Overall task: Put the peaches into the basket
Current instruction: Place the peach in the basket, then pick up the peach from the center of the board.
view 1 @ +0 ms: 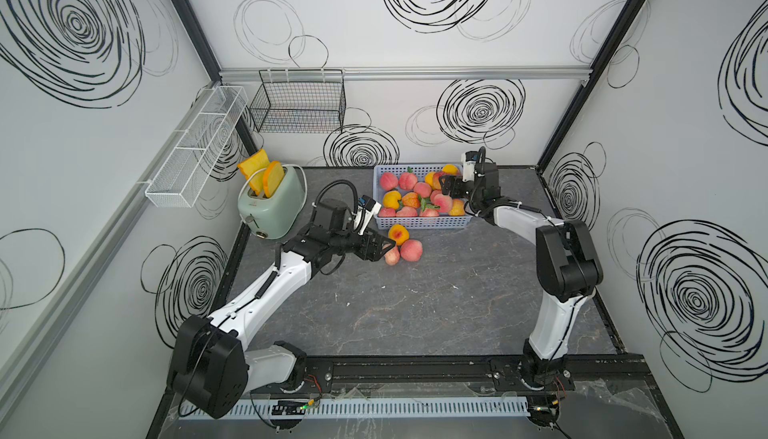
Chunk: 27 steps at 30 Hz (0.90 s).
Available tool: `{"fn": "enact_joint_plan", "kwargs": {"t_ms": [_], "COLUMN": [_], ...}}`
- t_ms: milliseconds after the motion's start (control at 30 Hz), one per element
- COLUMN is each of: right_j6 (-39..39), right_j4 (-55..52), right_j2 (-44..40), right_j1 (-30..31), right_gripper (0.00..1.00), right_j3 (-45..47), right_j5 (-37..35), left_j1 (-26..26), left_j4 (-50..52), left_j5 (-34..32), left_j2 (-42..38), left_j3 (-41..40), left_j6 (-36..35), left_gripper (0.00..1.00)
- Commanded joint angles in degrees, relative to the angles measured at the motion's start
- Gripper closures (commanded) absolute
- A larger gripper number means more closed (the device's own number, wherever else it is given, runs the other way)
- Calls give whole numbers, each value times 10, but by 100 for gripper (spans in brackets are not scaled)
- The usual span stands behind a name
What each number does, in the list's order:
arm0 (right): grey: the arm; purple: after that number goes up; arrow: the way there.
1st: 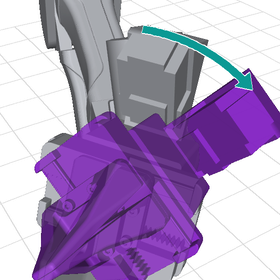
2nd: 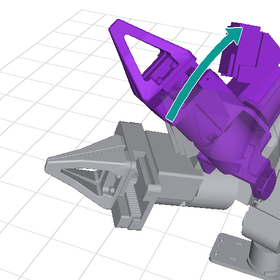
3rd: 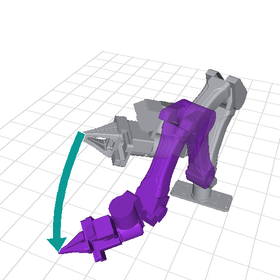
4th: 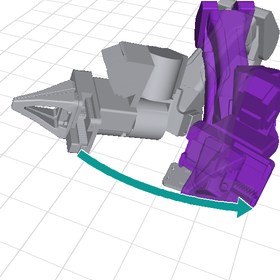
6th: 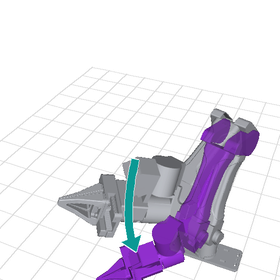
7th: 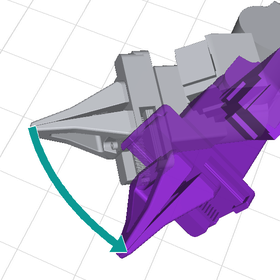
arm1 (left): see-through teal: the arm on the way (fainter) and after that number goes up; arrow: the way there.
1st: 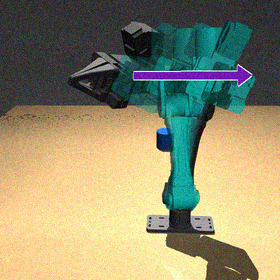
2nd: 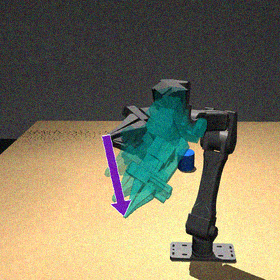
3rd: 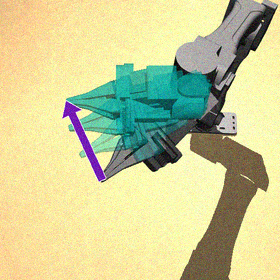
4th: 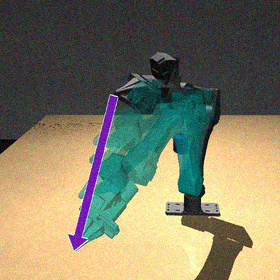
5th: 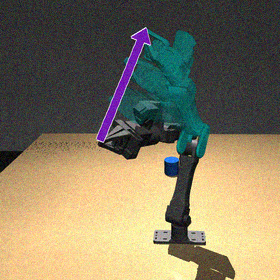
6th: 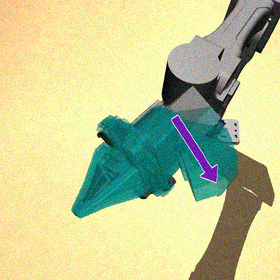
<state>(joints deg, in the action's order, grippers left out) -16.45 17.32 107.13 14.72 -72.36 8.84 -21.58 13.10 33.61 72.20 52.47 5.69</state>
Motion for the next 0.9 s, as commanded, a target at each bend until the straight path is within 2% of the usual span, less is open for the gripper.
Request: {"fn": "enact_joint_plan", "kwargs": {"t_ms": [0,167,467,633,700,867], "right_j6": [1,-2,0,21,38,46], "right_j4": [33,72,159,186,181,205], "right_j2": [-74,-182,-373,-457,-485,-525], "right_j1": [1,2,27,87,125,175], "right_gripper": [13,13,14,14,14,14], "right_j3": [58,191,448,547,576,622], "right_j5": [0,9,48,56,45,66], "left_j1": [6,7,1,-9,-21,-61], "left_j4": [-25,-27,-39,-53,-56,-63], "left_j5": [3,-6,-62,-99,-123,-184], "left_j2": [-8,-12,-8,16,24,57], "left_j3": [-4,-7,-19,-28,-32,-34], "left_j6": [4,7,16,24,25,31], "left_gripper": [19,20,21,20,20,17]}}
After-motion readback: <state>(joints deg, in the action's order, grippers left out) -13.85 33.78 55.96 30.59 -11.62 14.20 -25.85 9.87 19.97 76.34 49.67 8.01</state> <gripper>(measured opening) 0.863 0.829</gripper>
